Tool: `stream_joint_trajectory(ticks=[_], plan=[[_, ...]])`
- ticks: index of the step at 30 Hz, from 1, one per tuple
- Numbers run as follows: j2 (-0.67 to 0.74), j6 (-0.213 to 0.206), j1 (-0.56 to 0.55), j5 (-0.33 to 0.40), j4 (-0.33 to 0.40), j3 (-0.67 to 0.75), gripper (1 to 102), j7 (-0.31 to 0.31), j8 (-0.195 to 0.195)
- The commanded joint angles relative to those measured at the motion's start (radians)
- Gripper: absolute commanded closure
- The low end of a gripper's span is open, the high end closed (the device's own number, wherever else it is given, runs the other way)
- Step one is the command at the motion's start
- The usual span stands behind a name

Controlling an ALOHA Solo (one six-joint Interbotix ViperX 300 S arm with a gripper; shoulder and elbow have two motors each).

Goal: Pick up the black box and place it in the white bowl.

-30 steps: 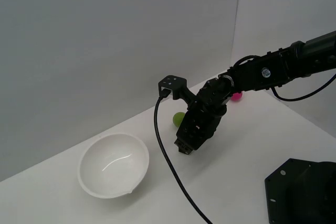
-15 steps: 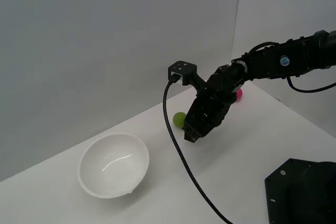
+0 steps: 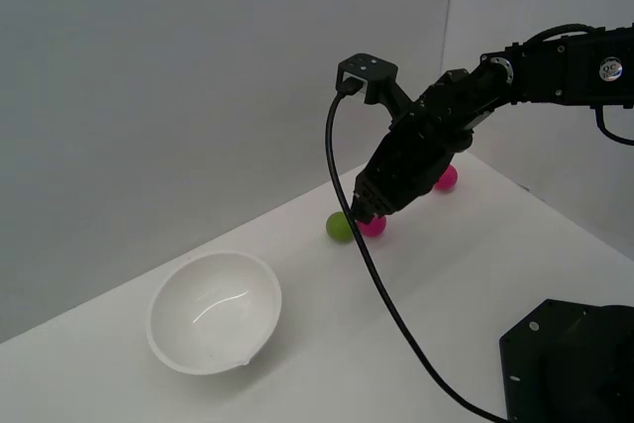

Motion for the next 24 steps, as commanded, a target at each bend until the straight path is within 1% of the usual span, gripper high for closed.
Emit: stream_joint_trajectory(ticks=[1,7,11,15,18,24], plan=[[0.032,-0.008,-0.012,-0.038,-0.031,0.038,100,0.014,0.009],[0.037,-0.009,-0.015,-0.092,-0.084,0.043,100,0.04,0.003],[0.037,-0.008,-0.041,-0.124,-0.117,0.043,100,0.043,-0.005],[0.025,-0.009,-0.084,-0.155,-0.144,0.031,100,0.043,-0.032],[0.012,-0.009,-0.117,-0.17,-0.16,0.017,100,0.043,-0.044],[-0.021,-0.008,-0.192,-0.198,-0.187,-0.017,100,0.037,-0.086]])
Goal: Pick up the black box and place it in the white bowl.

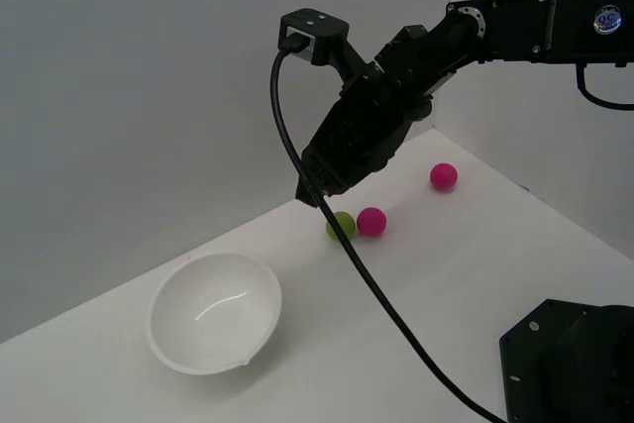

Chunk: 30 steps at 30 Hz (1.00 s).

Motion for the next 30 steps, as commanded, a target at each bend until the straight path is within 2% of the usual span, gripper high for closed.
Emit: stream_joint_trajectory(ticks=[1,7,13,23,30], plan=[[0.002,-0.017,-0.041,-0.04,-0.034,0.006,100,-0.005,-0.014],[-0.051,-0.017,-0.123,-0.063,-0.055,-0.046,100,-0.055,-0.048],[-0.12,-0.017,-0.196,-0.107,-0.103,-0.114,100,-0.08,-0.063],[-0.21,-0.018,-0.281,-0.178,-0.17,-0.204,100,-0.089,-0.064],[-0.233,-0.02,-0.296,-0.178,-0.173,-0.225,100,-0.097,-0.064]])
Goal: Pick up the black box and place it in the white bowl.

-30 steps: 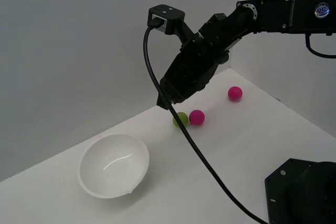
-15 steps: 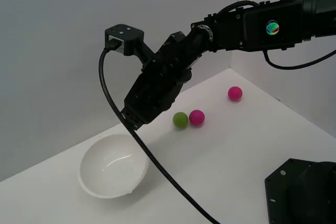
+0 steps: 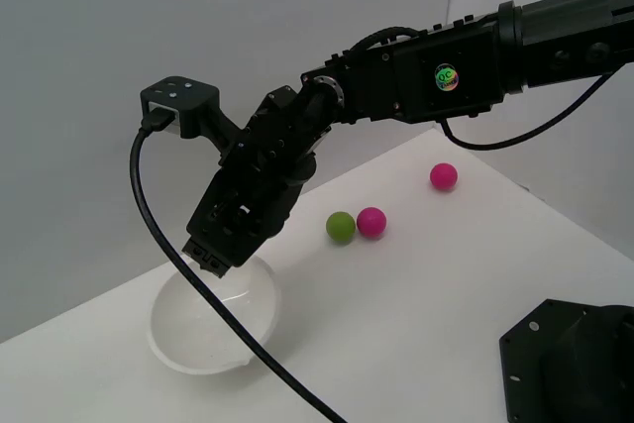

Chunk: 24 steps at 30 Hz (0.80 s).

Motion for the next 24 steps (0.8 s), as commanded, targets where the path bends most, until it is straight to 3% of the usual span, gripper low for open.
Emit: stream_joint_trajectory(ticks=[1,11,19,24], plan=[[0.014,-0.014,-0.011,-0.028,-0.021,0.021,100,-0.002,0.005],[0.006,-0.021,-0.011,-0.015,-0.009,0.014,96,-0.008,0.005],[0.006,-0.043,-0.011,0.011,0.017,0.014,57,-0.009,0.005],[0.0,-0.061,-0.011,0.012,0.018,0.008,9,-0.012,0.005]])
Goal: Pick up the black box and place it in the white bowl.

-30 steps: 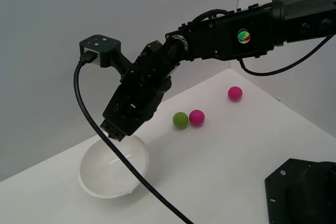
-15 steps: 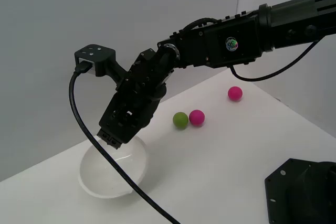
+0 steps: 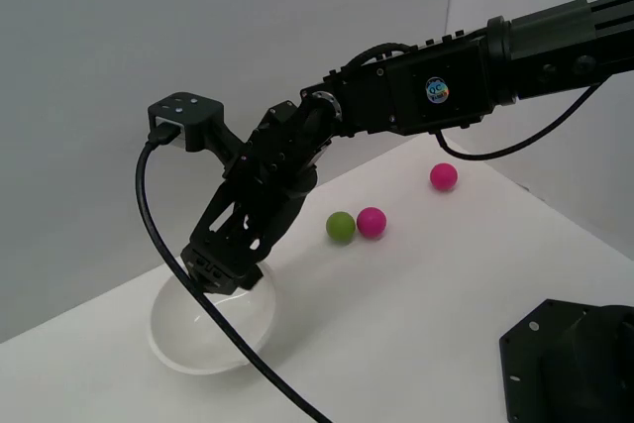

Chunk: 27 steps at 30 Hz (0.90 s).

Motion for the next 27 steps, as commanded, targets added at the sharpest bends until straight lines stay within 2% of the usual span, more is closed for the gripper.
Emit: stream_joint_trajectory(ticks=[1,13,27], plan=[[0.018,-0.029,-0.011,-0.009,0.0,0.023,5,0.0,0.006],[0.032,-0.029,0.002,0.012,0.023,0.04,3,0.0,0.006],[0.158,-0.02,0.098,0.075,0.086,0.163,4,0.002,0.014]])
